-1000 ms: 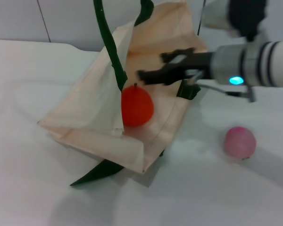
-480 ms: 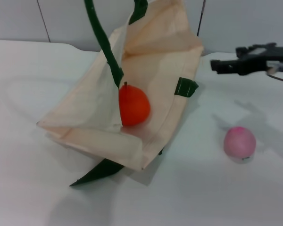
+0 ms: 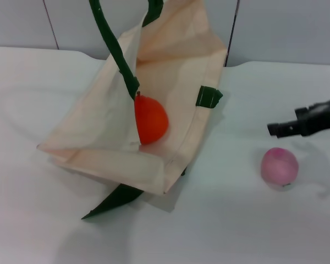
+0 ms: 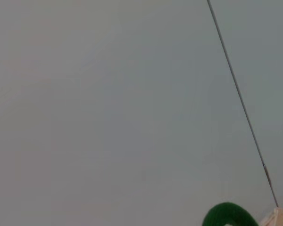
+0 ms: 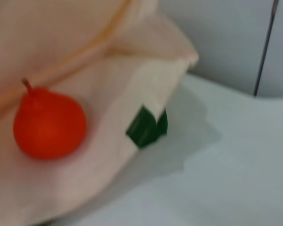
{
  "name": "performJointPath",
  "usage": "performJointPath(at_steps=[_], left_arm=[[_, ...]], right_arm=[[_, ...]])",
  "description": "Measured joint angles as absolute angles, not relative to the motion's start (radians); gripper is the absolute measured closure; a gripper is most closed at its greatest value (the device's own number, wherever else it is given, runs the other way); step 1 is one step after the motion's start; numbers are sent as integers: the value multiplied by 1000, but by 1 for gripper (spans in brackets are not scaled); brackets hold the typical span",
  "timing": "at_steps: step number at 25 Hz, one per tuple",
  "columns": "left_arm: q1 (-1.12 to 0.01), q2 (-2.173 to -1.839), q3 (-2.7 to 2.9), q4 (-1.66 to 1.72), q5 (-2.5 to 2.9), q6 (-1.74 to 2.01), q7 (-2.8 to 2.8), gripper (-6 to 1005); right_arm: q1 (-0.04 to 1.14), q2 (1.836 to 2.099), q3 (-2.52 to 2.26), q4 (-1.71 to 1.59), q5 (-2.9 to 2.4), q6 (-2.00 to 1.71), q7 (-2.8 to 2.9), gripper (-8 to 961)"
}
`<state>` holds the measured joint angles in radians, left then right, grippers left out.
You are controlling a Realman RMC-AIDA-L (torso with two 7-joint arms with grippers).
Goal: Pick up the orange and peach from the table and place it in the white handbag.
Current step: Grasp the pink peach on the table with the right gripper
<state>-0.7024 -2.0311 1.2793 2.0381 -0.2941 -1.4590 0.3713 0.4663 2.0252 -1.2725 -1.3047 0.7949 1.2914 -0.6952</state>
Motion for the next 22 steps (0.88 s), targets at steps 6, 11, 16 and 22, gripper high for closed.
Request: performJointPath(at_steps=[6,11,16,22], left_arm=[[-703,-2030,1280,2037,-293,-1458,375,870],[-703,-2029,1288,2035,-293,-1453,376,871],[-701,-2029,1289,2035,-293,-1453,377,871],[-691,-2029,1288,2035,-293,-1448,378,871]], right_arm=[[465,2023,-1268,-1301,714,1342,-674,65],[473,2024,-1267,-1292,654,1375,-653,65],[487,2025,-1276,-1288,628,1406,-645,66],[502,2025,-1279,-1296,632,1444,-640,66]])
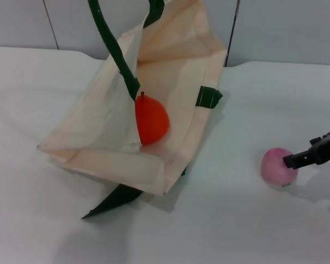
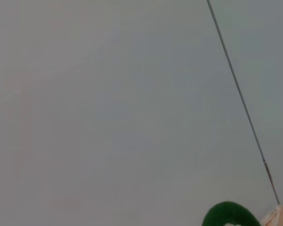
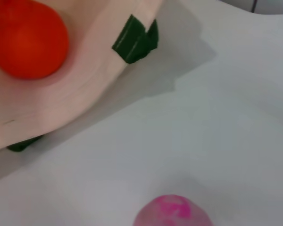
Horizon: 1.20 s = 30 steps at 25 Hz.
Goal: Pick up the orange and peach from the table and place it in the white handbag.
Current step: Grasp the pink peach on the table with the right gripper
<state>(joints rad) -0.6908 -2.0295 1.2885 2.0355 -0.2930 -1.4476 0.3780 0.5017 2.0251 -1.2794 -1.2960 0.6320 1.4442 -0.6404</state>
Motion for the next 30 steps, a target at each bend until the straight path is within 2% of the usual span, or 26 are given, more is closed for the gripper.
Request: performJointPath(at_steps=[30], left_arm=[[-692,-2029,1288,2034,-293,-1440,379,871]], right_arm=[[591,2026,-1307,-1105,638,1383,-650,69]])
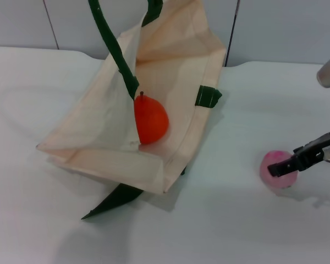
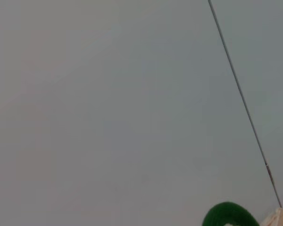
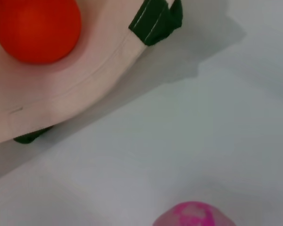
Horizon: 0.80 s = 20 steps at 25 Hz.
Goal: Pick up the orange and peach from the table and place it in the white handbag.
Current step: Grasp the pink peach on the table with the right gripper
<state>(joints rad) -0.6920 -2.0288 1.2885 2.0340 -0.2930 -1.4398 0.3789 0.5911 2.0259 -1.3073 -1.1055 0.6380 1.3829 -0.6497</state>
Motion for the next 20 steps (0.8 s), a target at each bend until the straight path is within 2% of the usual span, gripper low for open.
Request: performJointPath(at_steps=[20], left_arm=[[-696,-2029,1288,2034,-293,-1440,379,871]], right_arm=[[653,2026,-1323,-989,636,1359,-664,89]])
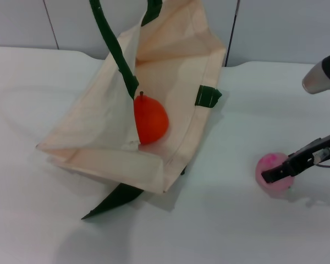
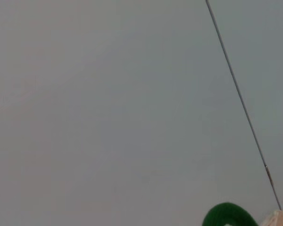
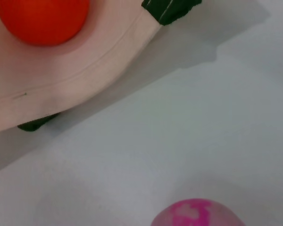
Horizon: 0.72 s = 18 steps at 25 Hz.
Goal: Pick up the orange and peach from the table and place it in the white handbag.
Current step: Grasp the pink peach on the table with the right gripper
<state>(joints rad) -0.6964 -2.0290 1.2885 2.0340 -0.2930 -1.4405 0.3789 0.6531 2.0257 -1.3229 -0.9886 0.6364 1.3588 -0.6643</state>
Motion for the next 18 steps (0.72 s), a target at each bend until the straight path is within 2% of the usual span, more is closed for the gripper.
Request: performJointPath(at_steps=[18], left_arm=[[-696,-2028,1288,2034,-293,-1436,379,871]], right_arm=[[685,2026,-1347,-966,609,1360,-664,217]])
